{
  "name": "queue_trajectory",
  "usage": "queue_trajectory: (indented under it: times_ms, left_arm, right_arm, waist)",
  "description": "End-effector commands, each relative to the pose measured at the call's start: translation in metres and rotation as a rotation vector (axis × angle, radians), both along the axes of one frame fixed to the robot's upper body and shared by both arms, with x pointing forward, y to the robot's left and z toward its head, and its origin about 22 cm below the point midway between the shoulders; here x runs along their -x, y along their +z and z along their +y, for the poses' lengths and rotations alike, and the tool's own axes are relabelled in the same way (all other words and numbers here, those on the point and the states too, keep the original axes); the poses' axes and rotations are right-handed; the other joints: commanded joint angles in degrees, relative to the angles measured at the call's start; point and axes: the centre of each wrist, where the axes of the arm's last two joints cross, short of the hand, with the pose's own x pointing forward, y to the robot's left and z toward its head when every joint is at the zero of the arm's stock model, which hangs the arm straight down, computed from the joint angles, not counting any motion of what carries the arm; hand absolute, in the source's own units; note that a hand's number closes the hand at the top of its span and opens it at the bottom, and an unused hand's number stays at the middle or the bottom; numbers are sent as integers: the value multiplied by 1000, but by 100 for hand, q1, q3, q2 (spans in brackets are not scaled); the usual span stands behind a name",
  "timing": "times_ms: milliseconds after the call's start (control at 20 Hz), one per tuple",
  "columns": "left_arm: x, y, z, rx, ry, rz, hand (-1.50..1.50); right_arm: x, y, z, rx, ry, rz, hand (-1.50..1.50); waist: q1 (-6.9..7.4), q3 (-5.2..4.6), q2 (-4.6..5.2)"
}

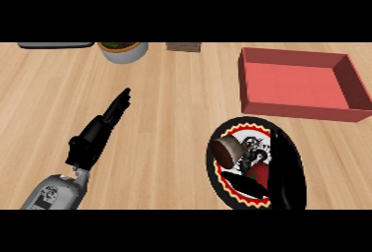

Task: Pick the cupcake from the plate and place it in the cardboard box

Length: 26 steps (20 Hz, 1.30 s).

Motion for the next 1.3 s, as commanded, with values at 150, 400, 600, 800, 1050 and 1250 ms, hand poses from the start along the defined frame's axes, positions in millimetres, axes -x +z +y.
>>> queue_trajectory:
  times_ms: [150, 400, 600, 800, 1050, 1250]
  left_arm:
    - [-6, -1, 3, 6, -23, 1, 0]
    - [-5, 4, 1, 6, -26, -26, 0]
    - [-12, 3, -9, -1, -38, -29, 0]
    - [-10, 4, -3, 9, -38, -24, 0]
    - [2, -14, -18, 5, -51, -13, 0]
    - [-1, 2, -5, 12, -34, -14, 0]
  right_arm:
    - [15, 85, 72, 3, -116, 76, -150]
    - [-13, 101, 89, 25, -150, 76, -150]
    - [-26, 91, 77, 40, -160, 169, -150]
    - [-19, 76, 79, 22, -177, 206, -150]
    - [-20, 75, 80, 27, -187, 181, -150]
    - [-33, 69, 69, 55, -172, 147, -150]
  waist:
    - [113, 51, 55]
    - [249, 75, 97]
    - [227, 77, 108]
    - [238, 80, 97]
    - [229, 81, 94]
    - [230, 82, 95]
